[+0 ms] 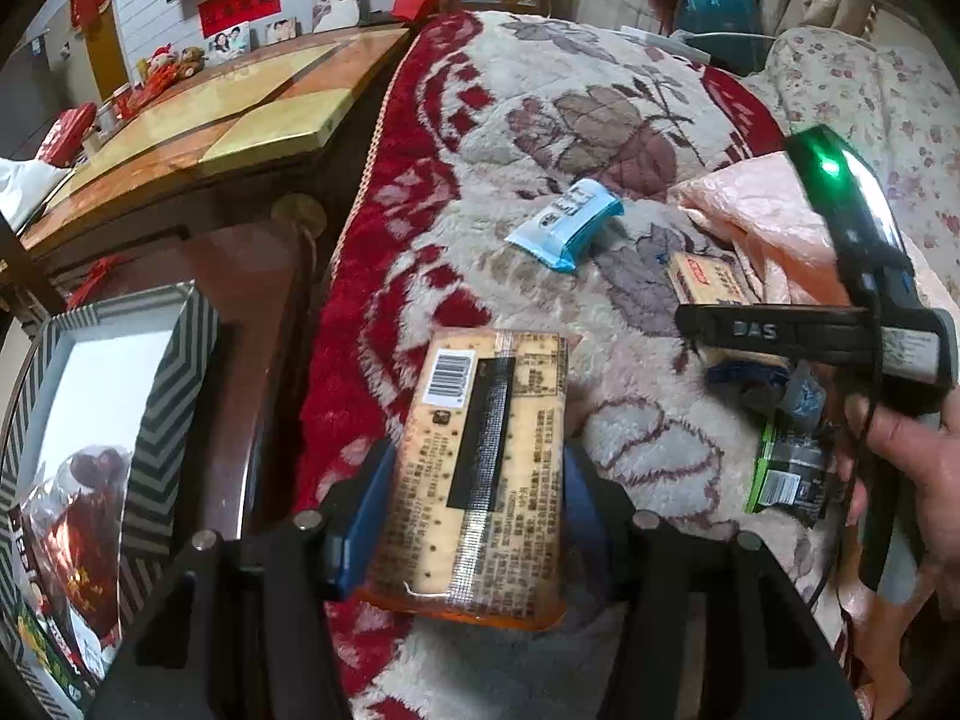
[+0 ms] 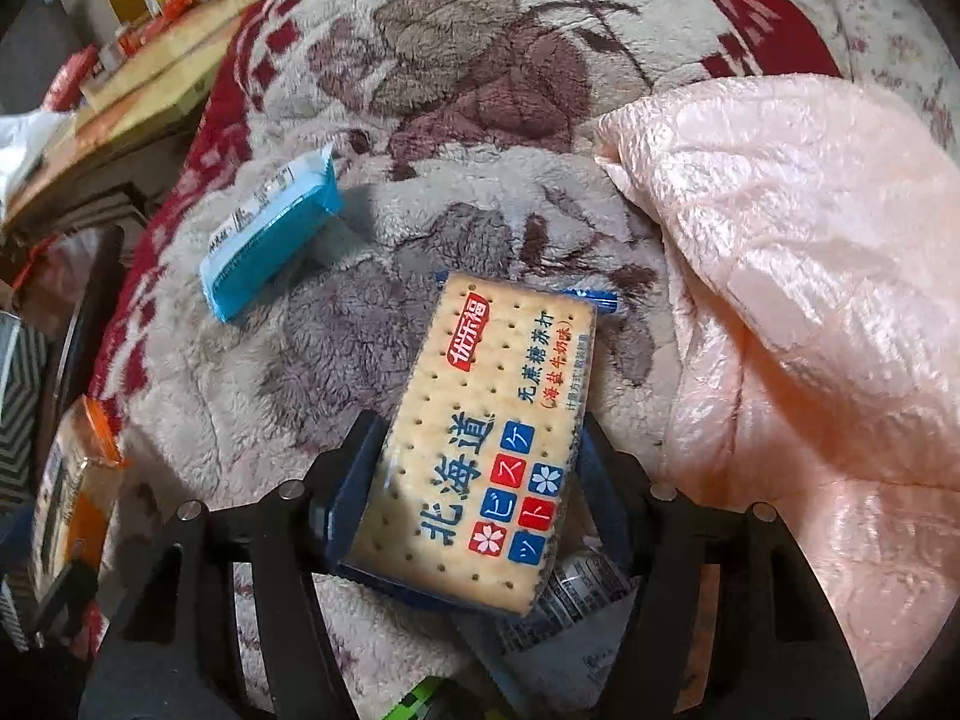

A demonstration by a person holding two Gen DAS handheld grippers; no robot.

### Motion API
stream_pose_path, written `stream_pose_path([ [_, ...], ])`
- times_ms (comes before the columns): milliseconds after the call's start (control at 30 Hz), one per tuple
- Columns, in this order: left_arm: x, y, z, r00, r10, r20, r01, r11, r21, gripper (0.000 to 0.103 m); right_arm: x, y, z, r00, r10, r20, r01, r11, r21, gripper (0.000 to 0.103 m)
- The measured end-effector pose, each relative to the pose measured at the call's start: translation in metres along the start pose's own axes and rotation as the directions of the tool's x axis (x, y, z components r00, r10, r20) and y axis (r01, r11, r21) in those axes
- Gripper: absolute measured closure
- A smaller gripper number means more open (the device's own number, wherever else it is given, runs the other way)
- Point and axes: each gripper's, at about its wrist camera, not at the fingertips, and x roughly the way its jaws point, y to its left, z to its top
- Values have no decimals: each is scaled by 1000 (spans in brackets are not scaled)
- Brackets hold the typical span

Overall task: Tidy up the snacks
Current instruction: 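Carry both cracker packets over the white tray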

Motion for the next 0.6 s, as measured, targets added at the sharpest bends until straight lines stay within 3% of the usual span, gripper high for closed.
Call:
stream_pose_path([
  [100,-3,4,-4,1000,8,3,-8,1000,-12,45,-17,-3,-10,998,36,49,-35,999,-21,48],
  [233,-9,11,-11,1000,15,0,-15,999,-39,45,-46,1,-28,991,87,103,-82,995,-54,48],
  [600,-39,30,-40,999,41,9,-40,995,-90,45,-83,50,-95,970,227,85,-214,967,-136,48],
])
